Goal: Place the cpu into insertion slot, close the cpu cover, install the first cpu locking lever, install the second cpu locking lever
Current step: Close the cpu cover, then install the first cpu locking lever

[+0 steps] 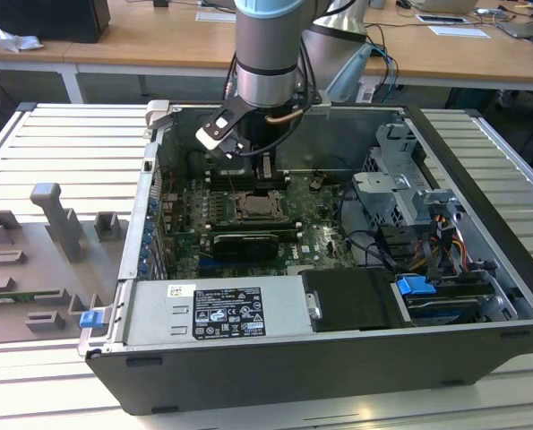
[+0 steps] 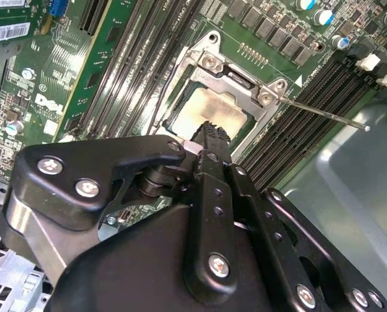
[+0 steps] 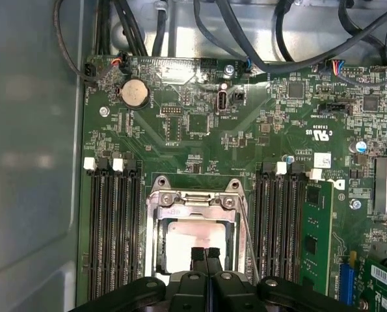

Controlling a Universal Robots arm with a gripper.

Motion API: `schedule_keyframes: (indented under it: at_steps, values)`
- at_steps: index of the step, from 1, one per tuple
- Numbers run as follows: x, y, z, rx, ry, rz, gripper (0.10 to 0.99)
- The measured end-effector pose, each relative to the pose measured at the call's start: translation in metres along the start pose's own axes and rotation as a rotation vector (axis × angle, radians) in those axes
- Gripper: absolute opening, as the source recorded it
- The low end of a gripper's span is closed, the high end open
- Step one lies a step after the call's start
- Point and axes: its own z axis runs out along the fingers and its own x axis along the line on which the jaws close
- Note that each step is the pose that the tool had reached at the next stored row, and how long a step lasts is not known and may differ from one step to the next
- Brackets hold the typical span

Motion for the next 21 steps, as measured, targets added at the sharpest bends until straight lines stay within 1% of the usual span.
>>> schedule_keyframes:
  at_steps: [2,8,14,16,17,21]
  values:
    - [0.0001,-0.0024,-0.0001,0.000,0.0000,0.000,0.106]
    - [0.0001,-0.0042,-0.0008,0.000,-0.0003,0.000,0.106]
    - [0.0002,-0.0039,-0.0111,0.000,0.0000,0.000,0.106]
    - [0.0003,-0.0037,-0.0197,0.000,0.0000,0.000,0.106]
    - [0.0004,-0.0036,-0.0252,0.000,-0.0001,0.000,0.106]
    - [0.0005,-0.0034,-0.0305,0.000,0.0000,0.000,0.106]
